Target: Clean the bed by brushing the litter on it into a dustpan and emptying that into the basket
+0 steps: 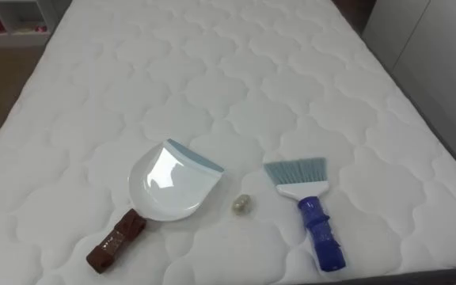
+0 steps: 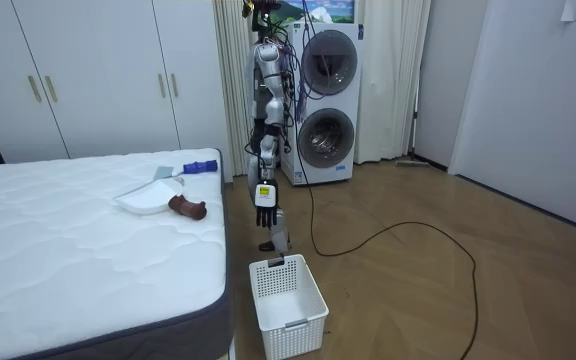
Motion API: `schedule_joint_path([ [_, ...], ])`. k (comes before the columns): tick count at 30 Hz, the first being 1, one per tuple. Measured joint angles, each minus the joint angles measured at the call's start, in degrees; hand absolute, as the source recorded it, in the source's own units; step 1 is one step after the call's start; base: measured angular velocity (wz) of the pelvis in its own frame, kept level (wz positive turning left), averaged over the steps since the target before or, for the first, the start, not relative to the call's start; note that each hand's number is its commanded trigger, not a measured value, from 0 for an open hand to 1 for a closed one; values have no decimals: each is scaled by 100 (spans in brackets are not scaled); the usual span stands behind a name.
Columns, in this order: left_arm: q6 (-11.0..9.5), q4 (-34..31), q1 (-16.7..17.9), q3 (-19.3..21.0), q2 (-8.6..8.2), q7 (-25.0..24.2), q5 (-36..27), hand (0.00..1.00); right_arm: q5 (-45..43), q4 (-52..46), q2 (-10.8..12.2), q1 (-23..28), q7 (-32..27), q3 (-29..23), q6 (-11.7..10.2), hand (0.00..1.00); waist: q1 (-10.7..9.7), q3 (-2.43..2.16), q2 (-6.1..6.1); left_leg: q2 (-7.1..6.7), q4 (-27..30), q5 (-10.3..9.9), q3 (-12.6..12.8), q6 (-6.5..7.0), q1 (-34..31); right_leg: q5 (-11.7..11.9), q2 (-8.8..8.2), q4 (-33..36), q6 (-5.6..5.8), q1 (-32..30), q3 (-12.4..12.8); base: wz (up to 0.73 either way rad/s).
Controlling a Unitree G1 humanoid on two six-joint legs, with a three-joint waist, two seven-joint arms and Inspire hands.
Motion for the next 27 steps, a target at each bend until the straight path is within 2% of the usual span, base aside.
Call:
schedule_joint_path([
  [11,-20,-7,7,6,0,11,-2,0,14,-18,0,6,-17,-3,-4,0,4,-5,10,0,-2,0,-2,0,-4,0,0,6,0,26,-2,0],
  [16,-42,-12,-1,17,-1,169,3,0,74,-31,-1,0,-68,-2,-56,0,4,-5,11,0,5,1,-8,0,-5,0,-4,9,0,16,-13,0],
  [22,-293,-63,-37,133,-1,587,-17,0,81,-9,1,4,-113,3,-280,0,-12,1,19,1,5,0,-15,0,-17,0,1,2,0,29,-1,0],
  [24,-344,-289,-21,152,-3,814,-126,0,115,13,4,13,-216,3,-359,0,-12,4,16,1,8,0,-26,0,-12,0,0,4,0,38,-6,2],
  [27,-634,-916,-16,294,0,1290,-220,0,110,1,1,9,-373,2,-477,0,6,9,9,0,3,0,-18,0,-13,0,1,5,0,18,3,-1],
])
